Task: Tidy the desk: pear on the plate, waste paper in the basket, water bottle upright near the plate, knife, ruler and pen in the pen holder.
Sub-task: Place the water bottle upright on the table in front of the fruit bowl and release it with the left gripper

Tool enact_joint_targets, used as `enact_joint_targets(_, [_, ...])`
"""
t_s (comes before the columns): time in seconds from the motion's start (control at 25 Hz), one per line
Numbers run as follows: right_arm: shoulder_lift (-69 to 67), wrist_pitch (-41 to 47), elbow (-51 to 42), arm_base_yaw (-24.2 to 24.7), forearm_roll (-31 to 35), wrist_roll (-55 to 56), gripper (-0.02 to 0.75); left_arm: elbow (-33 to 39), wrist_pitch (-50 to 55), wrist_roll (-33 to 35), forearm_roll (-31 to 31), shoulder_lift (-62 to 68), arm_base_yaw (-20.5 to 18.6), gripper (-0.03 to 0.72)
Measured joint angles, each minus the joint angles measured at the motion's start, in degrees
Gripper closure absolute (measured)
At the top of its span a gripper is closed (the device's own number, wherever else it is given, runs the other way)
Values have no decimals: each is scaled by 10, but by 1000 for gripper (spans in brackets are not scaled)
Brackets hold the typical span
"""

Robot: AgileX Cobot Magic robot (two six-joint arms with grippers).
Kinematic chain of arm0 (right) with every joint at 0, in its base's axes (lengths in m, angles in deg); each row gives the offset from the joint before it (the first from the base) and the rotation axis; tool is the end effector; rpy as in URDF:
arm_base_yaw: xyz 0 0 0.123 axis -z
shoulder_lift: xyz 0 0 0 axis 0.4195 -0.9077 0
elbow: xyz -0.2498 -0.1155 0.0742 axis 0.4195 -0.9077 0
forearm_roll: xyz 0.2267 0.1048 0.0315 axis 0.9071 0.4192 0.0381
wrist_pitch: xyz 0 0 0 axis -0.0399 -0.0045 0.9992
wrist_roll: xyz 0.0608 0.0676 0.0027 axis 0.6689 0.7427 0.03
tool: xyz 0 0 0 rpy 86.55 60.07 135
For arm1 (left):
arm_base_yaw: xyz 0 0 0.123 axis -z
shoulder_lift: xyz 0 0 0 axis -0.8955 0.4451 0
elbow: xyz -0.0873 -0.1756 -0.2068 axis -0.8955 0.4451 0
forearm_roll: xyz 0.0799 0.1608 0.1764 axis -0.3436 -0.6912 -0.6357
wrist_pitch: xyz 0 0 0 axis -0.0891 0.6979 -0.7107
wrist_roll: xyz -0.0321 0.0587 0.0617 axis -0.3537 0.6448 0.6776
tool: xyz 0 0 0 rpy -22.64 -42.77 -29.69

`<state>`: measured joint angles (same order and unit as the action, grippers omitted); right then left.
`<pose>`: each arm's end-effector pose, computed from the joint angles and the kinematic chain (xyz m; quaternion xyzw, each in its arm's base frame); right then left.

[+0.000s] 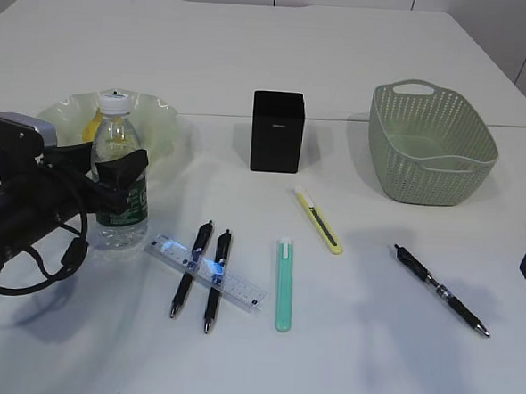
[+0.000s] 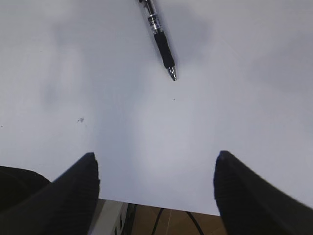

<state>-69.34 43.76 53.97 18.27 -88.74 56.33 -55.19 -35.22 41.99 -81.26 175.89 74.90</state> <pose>0.2354 0.0277 0.2812 -0.0749 0.9935 0.0076 0.0858 0.3181 -0.0859 0.0904 0.1085 0.7309 -0.1944 0.6451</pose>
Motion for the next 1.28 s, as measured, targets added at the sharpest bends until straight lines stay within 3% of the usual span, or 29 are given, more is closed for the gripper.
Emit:
enact_joint_targets(0.4, [0, 0, 0, 0, -1, 0, 196, 9, 94, 5, 2, 0, 0, 153])
enact_joint_targets(1.28, [0, 0, 0, 0, -10, 0, 197, 11, 101, 9, 4, -72, 0, 125])
